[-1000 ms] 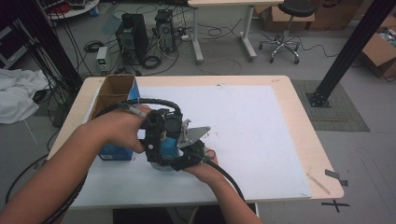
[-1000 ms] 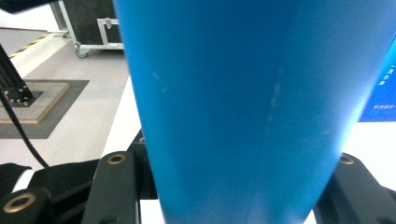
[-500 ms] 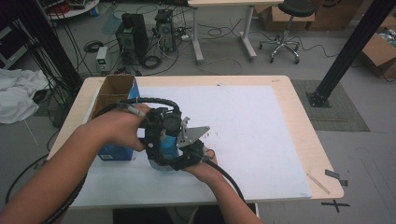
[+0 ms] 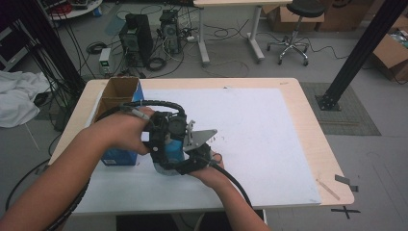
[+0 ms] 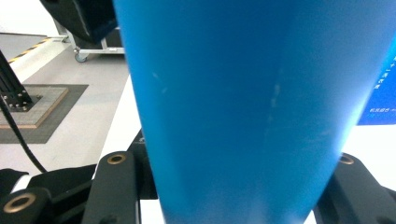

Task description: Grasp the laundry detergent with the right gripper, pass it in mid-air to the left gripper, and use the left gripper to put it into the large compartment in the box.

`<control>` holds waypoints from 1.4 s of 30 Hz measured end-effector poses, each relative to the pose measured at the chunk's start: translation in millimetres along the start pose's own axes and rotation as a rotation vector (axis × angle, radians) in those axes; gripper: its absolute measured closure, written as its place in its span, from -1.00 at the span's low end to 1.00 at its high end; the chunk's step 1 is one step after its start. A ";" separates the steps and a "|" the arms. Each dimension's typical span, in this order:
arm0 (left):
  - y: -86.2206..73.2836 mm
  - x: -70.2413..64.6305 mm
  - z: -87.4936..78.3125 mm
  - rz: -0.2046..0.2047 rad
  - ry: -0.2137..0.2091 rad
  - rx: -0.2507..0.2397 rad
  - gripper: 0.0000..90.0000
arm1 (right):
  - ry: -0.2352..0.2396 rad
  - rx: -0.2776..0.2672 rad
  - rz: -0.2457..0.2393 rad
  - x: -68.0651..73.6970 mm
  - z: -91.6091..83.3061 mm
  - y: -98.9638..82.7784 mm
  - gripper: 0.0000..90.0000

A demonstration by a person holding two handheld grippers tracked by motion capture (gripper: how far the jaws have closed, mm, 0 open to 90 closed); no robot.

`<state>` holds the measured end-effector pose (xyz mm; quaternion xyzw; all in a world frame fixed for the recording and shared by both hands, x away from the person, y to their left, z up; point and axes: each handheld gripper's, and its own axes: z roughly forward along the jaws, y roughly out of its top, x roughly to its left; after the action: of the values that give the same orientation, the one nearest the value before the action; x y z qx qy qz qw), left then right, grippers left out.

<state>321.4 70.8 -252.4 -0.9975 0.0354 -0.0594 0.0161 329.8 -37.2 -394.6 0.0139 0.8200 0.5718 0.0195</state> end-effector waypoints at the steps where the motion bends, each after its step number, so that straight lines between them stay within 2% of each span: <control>1: -0.2 -0.2 0.9 -0.003 0.000 -0.004 -0.61 | -0.001 0.000 0.000 0.1 -0.1 0.1 0.00; 14: 0.2 0.2 1.6 -0.005 -0.008 0.015 -0.44 | 0.002 0.000 0.014 0.5 -0.1 0.0 0.00; 26: 0.6 0.3 1.5 -0.004 -0.014 0.026 -0.31 | 0.000 -0.002 0.009 -0.2 0.9 -0.5 0.00; 35: 0.4 0.9 3.1 -0.011 -0.021 0.012 -0.18 | 0.001 -0.003 0.011 -0.8 1.3 -1.3 0.00; 42: 1.1 -0.5 1.5 0.009 -0.026 0.020 -0.16 | -0.003 -0.004 -0.002 0.3 1.4 -1.5 0.00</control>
<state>321.0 69.8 -254.0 -0.9978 0.0390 -0.0469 0.0267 329.5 -36.4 -396.4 0.0140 0.8190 0.5733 0.0214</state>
